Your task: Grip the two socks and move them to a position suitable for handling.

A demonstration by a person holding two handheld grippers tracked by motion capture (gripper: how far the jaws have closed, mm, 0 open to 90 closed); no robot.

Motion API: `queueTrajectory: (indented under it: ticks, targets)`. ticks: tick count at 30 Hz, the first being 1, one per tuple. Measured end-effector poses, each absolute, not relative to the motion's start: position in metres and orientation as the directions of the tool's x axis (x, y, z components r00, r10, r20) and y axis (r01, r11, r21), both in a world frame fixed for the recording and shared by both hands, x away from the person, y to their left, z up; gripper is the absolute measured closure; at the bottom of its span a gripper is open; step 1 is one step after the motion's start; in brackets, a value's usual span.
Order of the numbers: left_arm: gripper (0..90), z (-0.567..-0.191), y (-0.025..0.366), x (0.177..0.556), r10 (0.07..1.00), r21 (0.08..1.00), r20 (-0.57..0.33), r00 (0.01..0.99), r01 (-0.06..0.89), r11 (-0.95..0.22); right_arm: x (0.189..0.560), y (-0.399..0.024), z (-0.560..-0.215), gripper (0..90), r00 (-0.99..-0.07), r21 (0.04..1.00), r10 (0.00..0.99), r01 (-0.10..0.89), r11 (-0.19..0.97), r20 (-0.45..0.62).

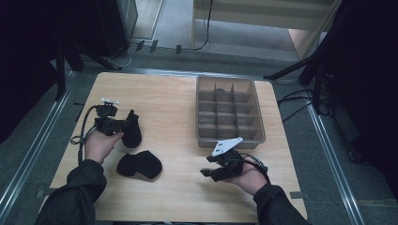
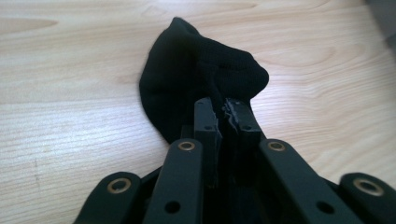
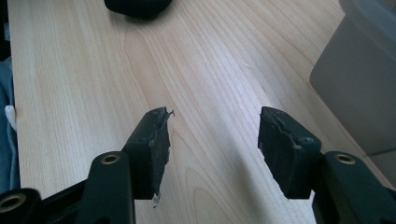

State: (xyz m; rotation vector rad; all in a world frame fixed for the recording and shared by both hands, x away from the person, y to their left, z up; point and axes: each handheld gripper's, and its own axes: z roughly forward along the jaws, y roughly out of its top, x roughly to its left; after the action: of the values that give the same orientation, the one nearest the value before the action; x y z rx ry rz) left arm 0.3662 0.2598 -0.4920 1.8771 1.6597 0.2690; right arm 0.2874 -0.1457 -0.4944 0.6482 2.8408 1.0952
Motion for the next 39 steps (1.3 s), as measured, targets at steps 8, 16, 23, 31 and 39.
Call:
queueTrajectory:
  ticks: [8, 16, 23, 31, 39]
  targets:
    - [56.9, -0.491, 0.261, 0.36, 0.949, 0.585, -0.234, 0.211, 0.81, -0.037, 0.287, -0.141, -0.491, 44.3, -0.913, 0.683, 0.394, 0.355, 0.638, 0.106]
    - [57.5, -0.477, 0.266, 0.337, 0.945, 0.62, -0.211, 0.248, 0.782, -0.067, 0.285, -0.123, -0.49, 44.7, -0.917, 0.705, 0.383, 0.346, 0.62, 0.113]
    - [61.5, -0.471, 0.267, 0.312, 0.928, 0.613, -0.224, 0.297, 0.783, -0.103, 0.286, -0.11, -0.488, 50.7, -0.92, 0.719, 0.372, 0.343, 0.604, 0.126]
    - [65.3, -0.471, 0.264, 0.289, 0.911, 0.6, -0.244, 0.333, 0.79, -0.128, 0.29, -0.091, -0.492, 55.0, -0.914, 0.713, 0.379, 0.362, 0.6, 0.145]
    - [67.3, -0.474, 0.263, 0.276, 0.896, 0.606, -0.27, 0.353, 0.785, -0.127, 0.292, -0.078, -0.495, 56.7, -0.91, 0.709, 0.383, 0.374, 0.598, 0.157]
